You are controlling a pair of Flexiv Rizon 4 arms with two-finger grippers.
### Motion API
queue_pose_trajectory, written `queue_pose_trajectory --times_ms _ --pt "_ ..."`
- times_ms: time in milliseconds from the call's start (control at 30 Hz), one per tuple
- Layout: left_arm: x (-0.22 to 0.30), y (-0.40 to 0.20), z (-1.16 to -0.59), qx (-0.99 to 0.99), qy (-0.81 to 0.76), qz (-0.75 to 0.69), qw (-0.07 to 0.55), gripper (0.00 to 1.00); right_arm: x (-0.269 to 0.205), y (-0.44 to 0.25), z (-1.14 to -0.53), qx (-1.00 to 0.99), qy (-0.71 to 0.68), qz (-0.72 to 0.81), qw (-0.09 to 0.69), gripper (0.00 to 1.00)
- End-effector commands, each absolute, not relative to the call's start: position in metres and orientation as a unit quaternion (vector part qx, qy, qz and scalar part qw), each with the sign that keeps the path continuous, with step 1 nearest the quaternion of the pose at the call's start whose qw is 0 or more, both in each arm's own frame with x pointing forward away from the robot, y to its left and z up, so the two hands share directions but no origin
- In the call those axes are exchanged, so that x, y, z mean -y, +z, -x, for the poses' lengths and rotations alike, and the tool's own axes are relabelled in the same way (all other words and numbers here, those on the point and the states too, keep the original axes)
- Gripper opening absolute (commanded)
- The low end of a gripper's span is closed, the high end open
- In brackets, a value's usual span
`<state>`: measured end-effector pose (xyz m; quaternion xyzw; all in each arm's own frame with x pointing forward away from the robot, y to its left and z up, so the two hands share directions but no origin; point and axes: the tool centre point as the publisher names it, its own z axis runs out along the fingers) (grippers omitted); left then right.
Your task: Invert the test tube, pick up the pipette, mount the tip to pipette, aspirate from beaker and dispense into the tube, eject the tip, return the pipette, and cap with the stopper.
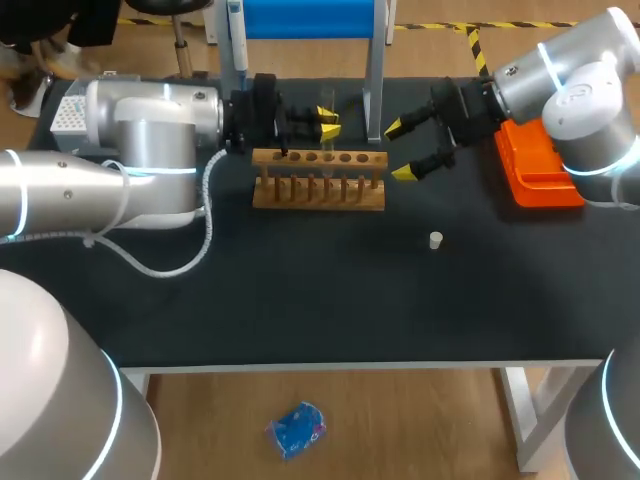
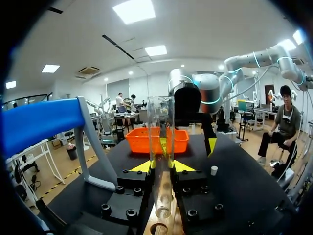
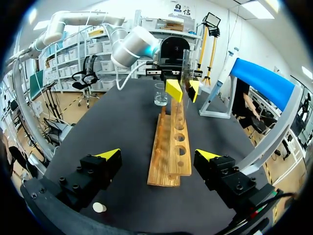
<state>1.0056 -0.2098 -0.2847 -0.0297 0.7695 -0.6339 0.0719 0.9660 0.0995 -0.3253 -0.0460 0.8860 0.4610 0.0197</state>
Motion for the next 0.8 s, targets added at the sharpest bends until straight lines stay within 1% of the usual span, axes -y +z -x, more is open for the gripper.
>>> queue_pose_trajectory --times_ms 33,800 --pt "0.208 -0.285 -1.009 -0.772 -0.632 0.027 0.066 0.0 -0.099 -0.325 -0.967 -0.886 0.461 0.047 0.018 1.0" --pt "0.213 -0.304 -1.009 -0.78 -0.623 0.023 0.056 0.0 -0.099 -0.325 -0.967 -0.886 0.461 0.047 0.018 1.0"
